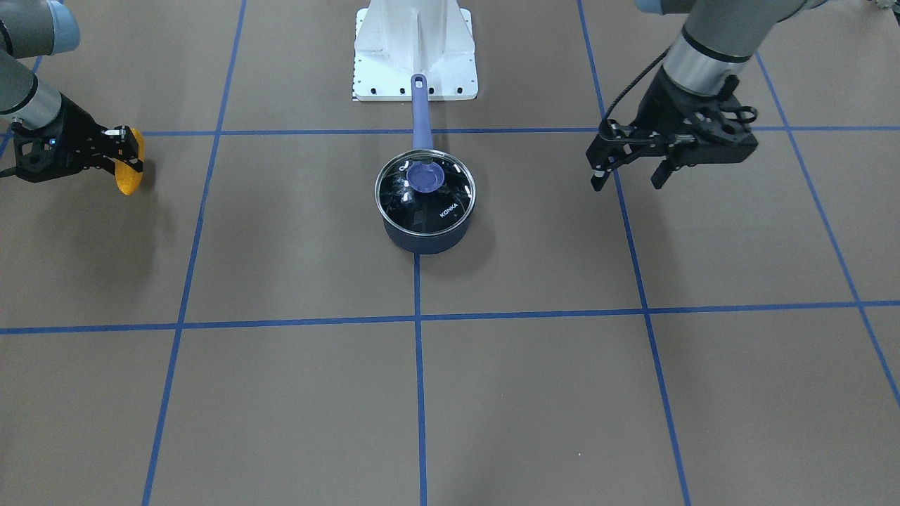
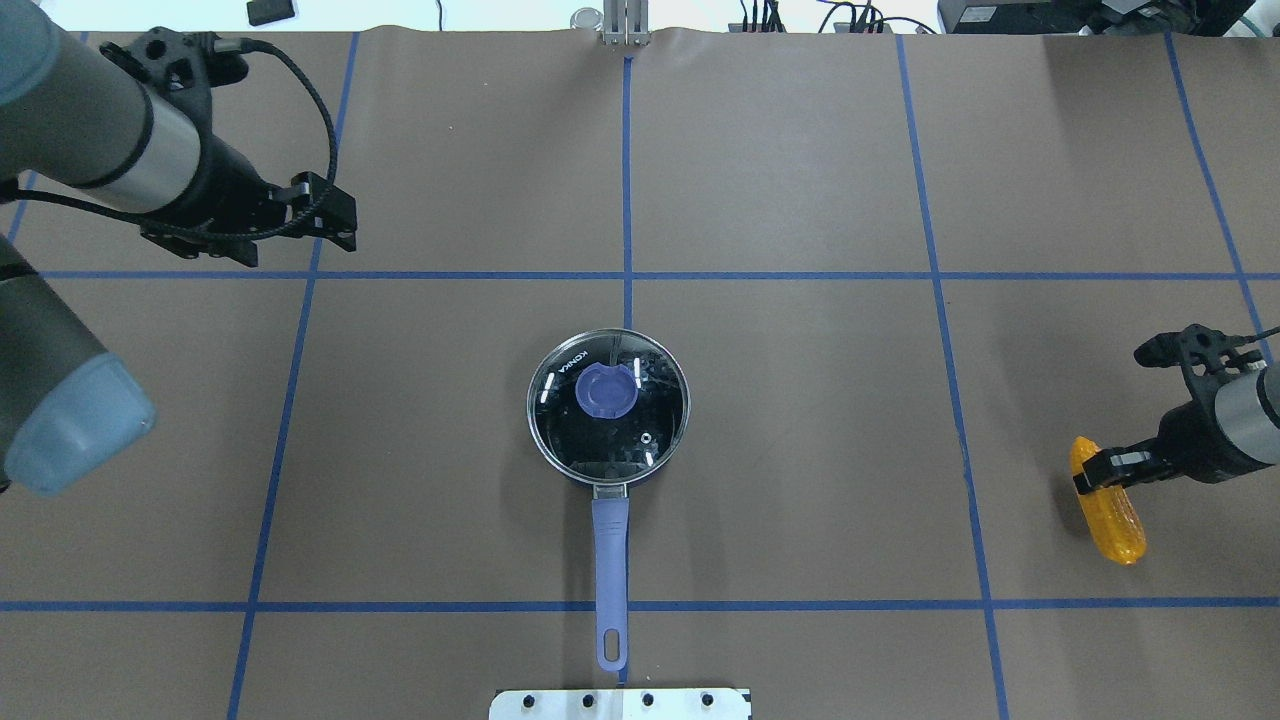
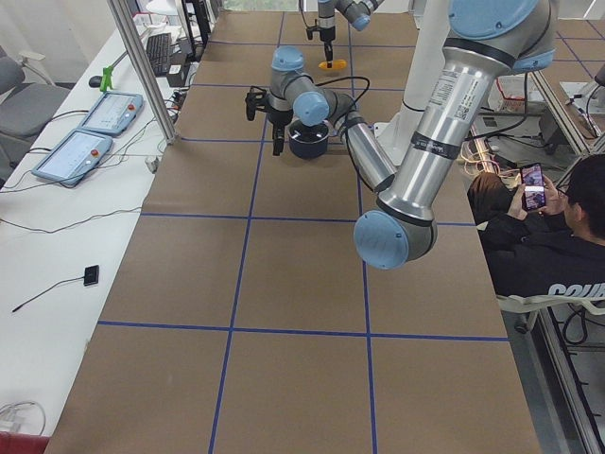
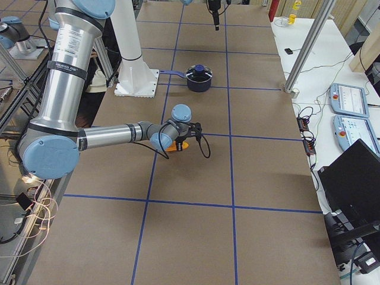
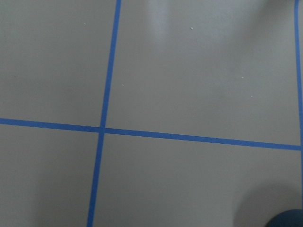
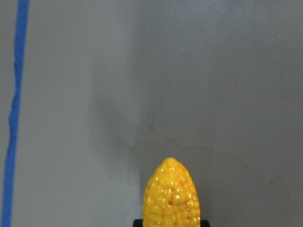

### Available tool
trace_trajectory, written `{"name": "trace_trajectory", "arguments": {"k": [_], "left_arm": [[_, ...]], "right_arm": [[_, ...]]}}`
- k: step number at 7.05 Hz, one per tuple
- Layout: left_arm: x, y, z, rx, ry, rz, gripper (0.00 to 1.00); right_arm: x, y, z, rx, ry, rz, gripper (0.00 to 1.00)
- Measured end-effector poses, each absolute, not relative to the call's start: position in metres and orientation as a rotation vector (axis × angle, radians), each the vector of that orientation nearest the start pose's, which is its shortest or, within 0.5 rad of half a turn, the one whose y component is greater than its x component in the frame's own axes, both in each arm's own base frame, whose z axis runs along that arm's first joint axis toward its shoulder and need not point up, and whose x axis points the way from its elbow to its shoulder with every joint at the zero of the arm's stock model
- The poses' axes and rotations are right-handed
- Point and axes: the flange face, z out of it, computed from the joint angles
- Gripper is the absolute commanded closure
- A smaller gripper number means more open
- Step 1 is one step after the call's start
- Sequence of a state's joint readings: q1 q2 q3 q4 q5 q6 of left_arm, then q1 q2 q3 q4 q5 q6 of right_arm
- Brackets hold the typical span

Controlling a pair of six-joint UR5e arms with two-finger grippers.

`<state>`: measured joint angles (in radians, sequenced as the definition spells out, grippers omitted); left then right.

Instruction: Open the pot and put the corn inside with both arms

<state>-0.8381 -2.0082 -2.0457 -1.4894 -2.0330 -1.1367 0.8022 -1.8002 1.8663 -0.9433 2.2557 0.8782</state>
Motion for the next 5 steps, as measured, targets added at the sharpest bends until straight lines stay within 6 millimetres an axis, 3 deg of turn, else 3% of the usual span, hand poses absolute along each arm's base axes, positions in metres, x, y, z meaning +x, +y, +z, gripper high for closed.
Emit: {"name": "trace_trajectory", "arguments": {"k": [2, 5], "left_arm": [[0.358, -0.444, 0.181, 0.102, 0.911, -0.204, 0.02], [0.42, -0.426, 0.144, 0.083, 0.914, -0.215, 0.02]], "right_arm": [[-0.247, -0.397, 0.516, -0.015, -0.901, -0.131, 0.71], [-0.239, -0.454, 0.469, -0.004, -0.891, -0.117, 0.7]]}}
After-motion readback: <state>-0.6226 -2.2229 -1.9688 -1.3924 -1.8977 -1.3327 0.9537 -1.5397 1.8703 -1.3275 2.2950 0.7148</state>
